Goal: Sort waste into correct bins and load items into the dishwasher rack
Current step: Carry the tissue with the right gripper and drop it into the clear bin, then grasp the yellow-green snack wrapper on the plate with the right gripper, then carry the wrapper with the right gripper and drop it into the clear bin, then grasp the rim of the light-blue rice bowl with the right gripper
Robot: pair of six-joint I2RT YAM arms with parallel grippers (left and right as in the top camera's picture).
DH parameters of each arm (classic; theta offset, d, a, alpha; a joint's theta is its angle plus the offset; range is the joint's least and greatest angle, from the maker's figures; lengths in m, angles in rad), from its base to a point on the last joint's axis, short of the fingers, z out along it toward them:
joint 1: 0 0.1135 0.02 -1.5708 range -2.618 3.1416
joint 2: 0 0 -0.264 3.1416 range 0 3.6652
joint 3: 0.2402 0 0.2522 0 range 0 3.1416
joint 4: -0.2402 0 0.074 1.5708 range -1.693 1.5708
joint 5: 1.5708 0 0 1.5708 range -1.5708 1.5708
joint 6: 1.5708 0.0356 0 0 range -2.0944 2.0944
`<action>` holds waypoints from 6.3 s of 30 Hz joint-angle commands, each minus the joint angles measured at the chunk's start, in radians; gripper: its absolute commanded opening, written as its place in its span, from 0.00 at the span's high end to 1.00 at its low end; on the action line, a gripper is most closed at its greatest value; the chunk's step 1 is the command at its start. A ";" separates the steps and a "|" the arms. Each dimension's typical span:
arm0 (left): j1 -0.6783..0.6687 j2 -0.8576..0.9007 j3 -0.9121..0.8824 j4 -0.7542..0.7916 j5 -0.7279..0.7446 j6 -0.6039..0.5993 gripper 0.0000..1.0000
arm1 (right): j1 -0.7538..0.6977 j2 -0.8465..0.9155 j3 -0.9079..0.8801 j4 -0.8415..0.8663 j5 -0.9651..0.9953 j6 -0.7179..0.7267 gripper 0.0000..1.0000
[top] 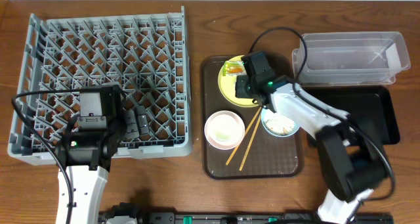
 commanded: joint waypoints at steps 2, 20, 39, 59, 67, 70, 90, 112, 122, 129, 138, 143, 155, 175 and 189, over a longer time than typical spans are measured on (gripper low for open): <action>0.004 -0.003 0.023 -0.002 -0.004 0.009 0.02 | -0.040 -0.179 0.017 -0.015 0.080 -0.086 0.98; 0.004 -0.003 0.023 -0.002 -0.004 0.009 0.02 | -0.418 -0.299 0.016 -0.055 0.273 -0.095 0.81; 0.004 -0.003 0.023 -0.002 -0.005 0.009 0.02 | -0.436 -0.275 0.016 -0.013 -0.162 -0.198 0.26; 0.004 0.002 0.023 -0.002 -0.004 0.009 0.02 | -0.103 -0.084 0.016 0.065 -0.183 -1.107 0.21; 0.004 0.002 0.023 -0.002 -0.005 0.009 0.02 | -0.094 0.000 0.016 0.122 -0.183 -1.117 0.21; 0.004 0.002 0.023 -0.002 -0.005 0.009 0.02 | -0.094 0.024 0.016 0.121 -0.183 -1.117 0.20; 0.004 0.002 0.023 -0.002 -0.005 0.009 0.02 | -0.096 0.150 0.016 0.171 -0.149 -1.138 0.36; 0.004 0.002 0.023 -0.002 -0.005 0.009 0.02 | -0.098 0.063 0.017 0.078 -0.150 -0.789 0.99; 0.004 0.002 0.023 -0.002 -0.005 0.009 0.02 | -0.138 -0.205 0.017 0.065 0.117 -0.566 0.99; 0.004 0.002 0.023 -0.002 -0.005 0.009 0.02 | -0.275 -0.270 0.017 0.054 0.348 -0.174 0.99; 0.004 0.002 0.023 -0.002 -0.005 0.009 0.02 | -0.504 -0.253 0.016 0.058 0.222 0.082 0.99; 0.004 0.002 0.023 -0.002 -0.005 0.009 0.02 | -0.544 -0.224 0.016 0.062 0.175 0.080 0.98; 0.004 0.002 0.023 -0.002 -0.005 0.009 0.02 | -0.540 -0.202 0.017 0.110 -0.016 -0.161 0.39; 0.004 0.002 0.023 0.003 -0.005 0.009 0.02 | -0.203 -0.327 0.006 -0.428 -0.205 -0.375 0.40; 0.004 0.002 0.023 0.002 -0.005 0.009 0.02 | -0.024 -0.326 -0.193 -0.407 -0.049 -0.120 0.67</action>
